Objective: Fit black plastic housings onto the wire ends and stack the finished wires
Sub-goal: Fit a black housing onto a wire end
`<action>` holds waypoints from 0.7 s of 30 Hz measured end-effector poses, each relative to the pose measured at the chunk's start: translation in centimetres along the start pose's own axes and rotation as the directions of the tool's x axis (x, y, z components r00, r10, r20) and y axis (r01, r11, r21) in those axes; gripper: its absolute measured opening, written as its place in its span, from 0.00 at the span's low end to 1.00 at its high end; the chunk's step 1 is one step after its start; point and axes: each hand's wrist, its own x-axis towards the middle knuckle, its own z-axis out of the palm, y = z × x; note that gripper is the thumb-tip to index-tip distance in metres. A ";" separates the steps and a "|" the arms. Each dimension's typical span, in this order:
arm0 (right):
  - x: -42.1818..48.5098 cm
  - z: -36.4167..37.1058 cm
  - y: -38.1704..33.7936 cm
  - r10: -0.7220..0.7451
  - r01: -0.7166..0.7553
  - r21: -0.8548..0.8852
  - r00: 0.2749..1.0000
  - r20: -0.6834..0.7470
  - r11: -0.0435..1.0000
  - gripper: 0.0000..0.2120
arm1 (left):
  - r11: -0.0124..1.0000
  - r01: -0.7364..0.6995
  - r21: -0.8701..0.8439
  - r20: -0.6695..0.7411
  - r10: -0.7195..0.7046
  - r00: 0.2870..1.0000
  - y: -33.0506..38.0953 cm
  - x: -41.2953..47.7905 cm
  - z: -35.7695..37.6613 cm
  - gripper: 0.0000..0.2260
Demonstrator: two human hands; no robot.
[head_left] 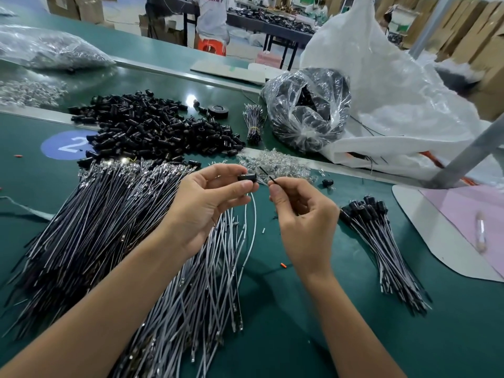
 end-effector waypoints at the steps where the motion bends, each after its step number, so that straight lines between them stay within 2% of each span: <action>1: 0.0 0.0 0.0 -0.007 0.007 -0.012 1.000 0.000 1.000 0.02 | 0.999 -0.012 0.038 0.004 0.012 1.000 0.0 0.0 0.1 0.15; 4: 0.1 -0.1 0.2 -0.022 0.023 -0.051 1.000 0.009 0.998 0.02 | 0.992 -0.041 0.121 0.007 0.040 0.999 0.0 -0.1 0.2 0.18; 10: 0.3 0.0 0.4 -0.009 0.010 -0.081 1.000 0.020 0.997 0.03 | 0.954 -0.093 0.284 -0.009 0.100 0.995 0.1 -0.2 0.1 0.14; 16: 0.5 -0.1 0.2 0.074 -0.073 -0.044 0.997 0.026 0.996 0.03 | 0.932 -0.109 0.346 -0.014 0.121 0.993 0.1 -0.3 0.3 0.15; 21: 0.4 0.0 0.0 0.076 -0.073 -0.053 0.996 0.048 0.996 0.03 | 0.927 -0.105 0.361 0.017 0.106 0.994 0.0 -0.4 0.4 0.13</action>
